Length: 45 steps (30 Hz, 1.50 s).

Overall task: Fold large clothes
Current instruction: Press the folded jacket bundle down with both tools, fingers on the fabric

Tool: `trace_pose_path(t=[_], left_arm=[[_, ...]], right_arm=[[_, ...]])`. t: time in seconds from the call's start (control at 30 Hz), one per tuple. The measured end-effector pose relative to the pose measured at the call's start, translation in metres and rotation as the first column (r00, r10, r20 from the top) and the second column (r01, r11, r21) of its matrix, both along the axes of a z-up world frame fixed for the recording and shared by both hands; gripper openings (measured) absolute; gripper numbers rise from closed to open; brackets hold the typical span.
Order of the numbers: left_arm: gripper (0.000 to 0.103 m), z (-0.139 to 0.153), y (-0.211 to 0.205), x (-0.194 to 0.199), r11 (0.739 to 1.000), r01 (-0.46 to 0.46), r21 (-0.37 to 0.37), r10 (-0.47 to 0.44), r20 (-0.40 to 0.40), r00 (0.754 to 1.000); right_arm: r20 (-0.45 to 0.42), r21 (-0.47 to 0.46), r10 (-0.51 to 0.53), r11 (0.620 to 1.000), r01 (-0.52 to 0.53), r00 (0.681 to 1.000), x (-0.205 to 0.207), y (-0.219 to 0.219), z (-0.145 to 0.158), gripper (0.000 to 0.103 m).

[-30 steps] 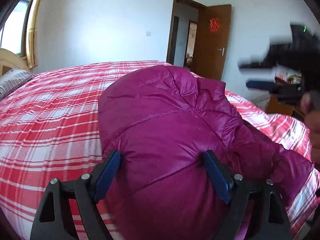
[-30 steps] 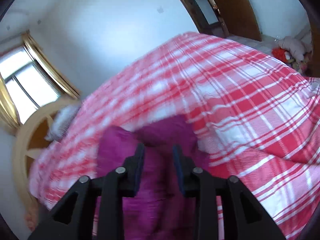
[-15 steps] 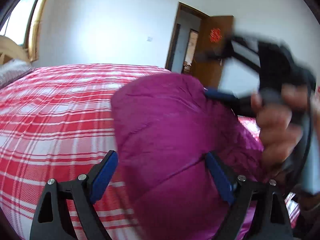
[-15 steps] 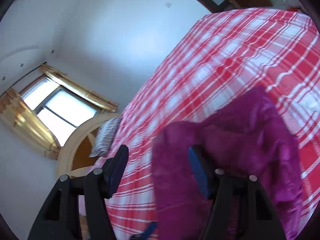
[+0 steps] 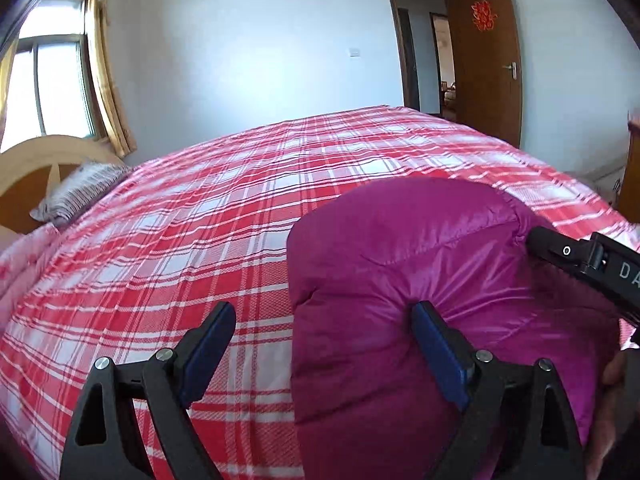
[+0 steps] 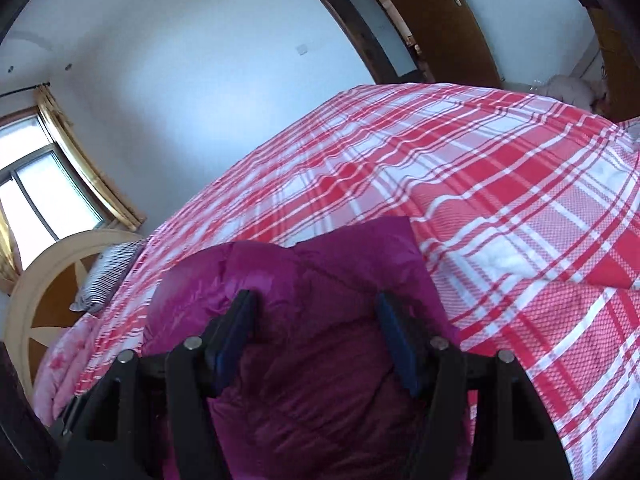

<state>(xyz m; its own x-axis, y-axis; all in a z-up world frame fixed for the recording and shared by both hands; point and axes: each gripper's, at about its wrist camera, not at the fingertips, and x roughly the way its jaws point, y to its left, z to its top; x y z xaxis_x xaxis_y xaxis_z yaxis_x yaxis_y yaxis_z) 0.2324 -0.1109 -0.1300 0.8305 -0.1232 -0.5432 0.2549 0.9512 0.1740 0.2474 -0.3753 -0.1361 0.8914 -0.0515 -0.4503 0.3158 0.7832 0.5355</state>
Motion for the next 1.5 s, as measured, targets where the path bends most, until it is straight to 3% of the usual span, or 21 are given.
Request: trace_pose_path(t=[0.2, 0.37, 0.73, 0.9, 1.07, 1.17, 1.27, 1.4, 1.5], left_arm=[[0.096, -0.014, -0.011, 0.003, 0.998, 0.001, 0.061, -0.001, -0.006, 1.0], [0.102, -0.023, -0.01, 0.01, 0.999, 0.002, 0.033, -0.001, -0.04, 0.999], [0.102, -0.029, -0.01, 0.019, 1.0, 0.002, 0.019, -0.001, -0.076, 0.997], [0.102, -0.008, -0.004, 0.016, 1.0, -0.002, -0.009, 0.002, -0.061, 0.998], [0.102, 0.029, -0.003, 0.033, 0.991, -0.113, -0.077, 0.113, -0.004, 0.994], [0.102, 0.02, -0.015, 0.053, 0.99, -0.139, -0.013, 0.138, -0.035, 0.99], [0.102, -0.008, -0.029, 0.073, 0.986, -0.141, 0.087, 0.148, -0.08, 0.986], [0.102, -0.019, -0.021, 0.081, 0.988, -0.148, 0.039, 0.152, -0.127, 0.98], [0.102, -0.023, -0.023, 0.08, 0.987, -0.154, 0.045, 0.158, -0.123, 0.98]], right_arm=[[-0.109, 0.012, -0.045, 0.999, 0.047, 0.993, 0.009, -0.015, -0.02, 0.065], [-0.167, -0.015, -0.095, 0.995, 0.094, 0.981, 0.006, -0.018, -0.025, 0.065], [-0.24, -0.029, -0.1, 0.995, 0.096, 0.966, 0.017, -0.021, -0.034, 0.067], [-0.218, -0.03, -0.107, 0.994, 0.103, 0.97, 0.014, -0.019, -0.037, 0.067], [-0.208, -0.03, -0.112, 0.994, 0.108, 0.972, 0.014, -0.019, -0.037, 0.067], [-0.205, -0.028, -0.113, 0.994, 0.109, 0.972, 0.014, -0.018, -0.038, 0.067], [-0.202, -0.022, -0.111, 0.994, 0.109, 0.973, 0.013, -0.019, -0.038, 0.067], [-0.209, -0.027, -0.111, 0.994, 0.107, 0.972, 0.015, -0.017, -0.037, 0.068], [-0.217, -0.038, -0.115, 0.993, 0.11, 0.969, 0.016, -0.015, -0.036, 0.068]])
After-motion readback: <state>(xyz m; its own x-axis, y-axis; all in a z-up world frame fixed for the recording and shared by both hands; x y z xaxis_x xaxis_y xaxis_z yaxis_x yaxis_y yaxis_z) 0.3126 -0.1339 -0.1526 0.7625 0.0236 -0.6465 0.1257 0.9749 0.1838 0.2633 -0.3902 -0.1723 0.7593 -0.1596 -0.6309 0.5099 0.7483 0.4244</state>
